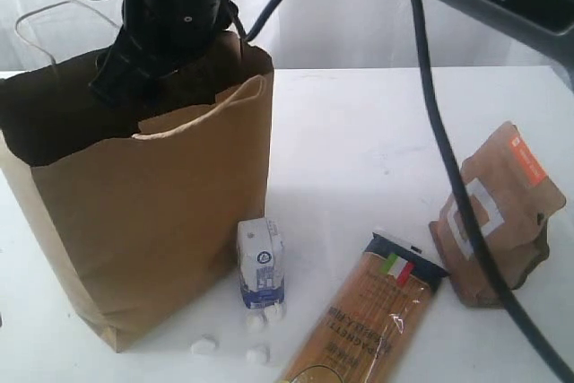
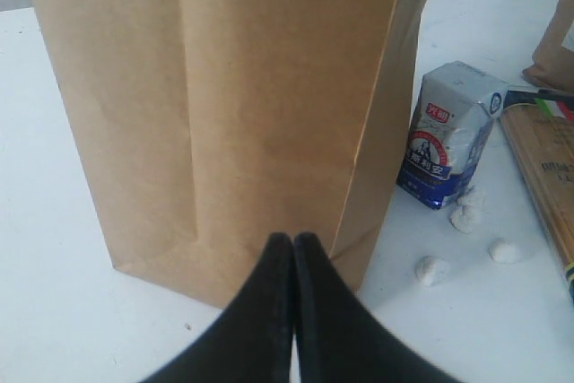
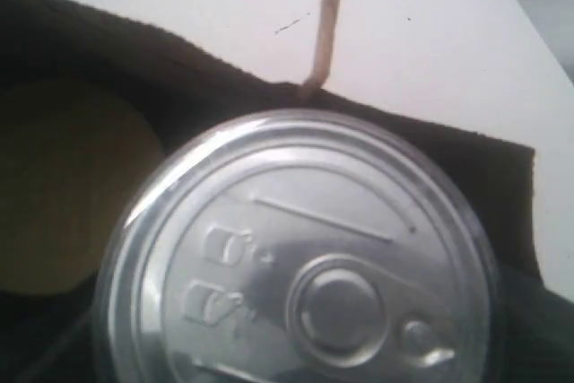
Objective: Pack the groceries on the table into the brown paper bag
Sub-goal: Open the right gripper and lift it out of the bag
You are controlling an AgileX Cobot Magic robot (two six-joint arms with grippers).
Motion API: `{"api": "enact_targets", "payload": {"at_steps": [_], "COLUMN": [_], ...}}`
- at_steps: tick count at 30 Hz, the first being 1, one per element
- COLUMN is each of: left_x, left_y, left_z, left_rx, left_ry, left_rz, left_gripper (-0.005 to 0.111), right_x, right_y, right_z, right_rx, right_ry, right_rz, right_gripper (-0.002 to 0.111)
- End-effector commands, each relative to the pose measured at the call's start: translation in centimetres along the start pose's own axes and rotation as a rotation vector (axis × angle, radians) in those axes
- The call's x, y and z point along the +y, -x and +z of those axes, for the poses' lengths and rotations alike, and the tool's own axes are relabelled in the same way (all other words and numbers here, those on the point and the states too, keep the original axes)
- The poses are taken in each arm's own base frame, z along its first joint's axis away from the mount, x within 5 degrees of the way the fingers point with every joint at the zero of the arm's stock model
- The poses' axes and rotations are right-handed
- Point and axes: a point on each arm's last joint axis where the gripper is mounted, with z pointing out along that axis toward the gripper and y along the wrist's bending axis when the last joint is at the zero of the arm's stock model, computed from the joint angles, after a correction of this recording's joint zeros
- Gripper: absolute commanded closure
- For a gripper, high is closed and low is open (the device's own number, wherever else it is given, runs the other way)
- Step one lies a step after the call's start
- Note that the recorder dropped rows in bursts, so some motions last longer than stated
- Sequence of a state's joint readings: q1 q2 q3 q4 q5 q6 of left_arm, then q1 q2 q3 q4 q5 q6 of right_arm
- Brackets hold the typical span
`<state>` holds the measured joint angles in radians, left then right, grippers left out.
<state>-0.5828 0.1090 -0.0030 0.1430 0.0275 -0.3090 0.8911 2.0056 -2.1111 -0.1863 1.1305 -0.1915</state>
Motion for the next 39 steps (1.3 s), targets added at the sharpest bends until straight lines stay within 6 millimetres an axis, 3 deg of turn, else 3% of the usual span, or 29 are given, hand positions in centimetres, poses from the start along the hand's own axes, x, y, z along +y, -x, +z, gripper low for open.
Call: {"api": "enact_targets", "payload": {"at_steps": [1, 10, 14, 19, 25, 35, 39], "left_x": [0.0, 0.0, 0.0, 0.0, 0.0, 0.0, 0.0], "left_y": [0.0, 0.0, 0.0, 0.0, 0.0, 0.0, 0.0], "left_z": [0.0, 0.0, 0.0, 0.0, 0.0, 0.0, 0.0], "left_rx": [-0.006, -0.006, -0.006, -0.006, -0.006, -0.006, -0.006], "left_ry": [0.001, 0.001, 0.001, 0.001, 0.001, 0.001, 0.001], "left_rz": [-0.007, -0.007, -0.007, -0.007, -0.007, -0.007, -0.007], "left_gripper": [0.106, 0.106, 0.106, 0.106, 0.106, 0.106, 0.106], "right_x": [-0.3, 1.0, 2.1, 2.5, 2.7, 2.6, 2.1], "right_y": [0.4, 1.3, 1.5, 1.6, 1.1, 0.5, 1.0], "right_z": [-0.1, 2.0, 2.7, 2.9, 2.9, 1.6, -0.1], "right_rx": [-0.041, -0.112, -0.126, -0.132, -0.078, -0.015, -0.077], "right_ry": [-0.026, -0.009, 0.049, 0.096, 0.121, 0.138, 0.116], "right_rz": [-0.061, -0.208, -0.189, -0.126, -0.086, -0.084, -0.08], "right_gripper": [0.105, 0.103, 0.076, 0.06, 0.029, 0.025, 0.025]}}
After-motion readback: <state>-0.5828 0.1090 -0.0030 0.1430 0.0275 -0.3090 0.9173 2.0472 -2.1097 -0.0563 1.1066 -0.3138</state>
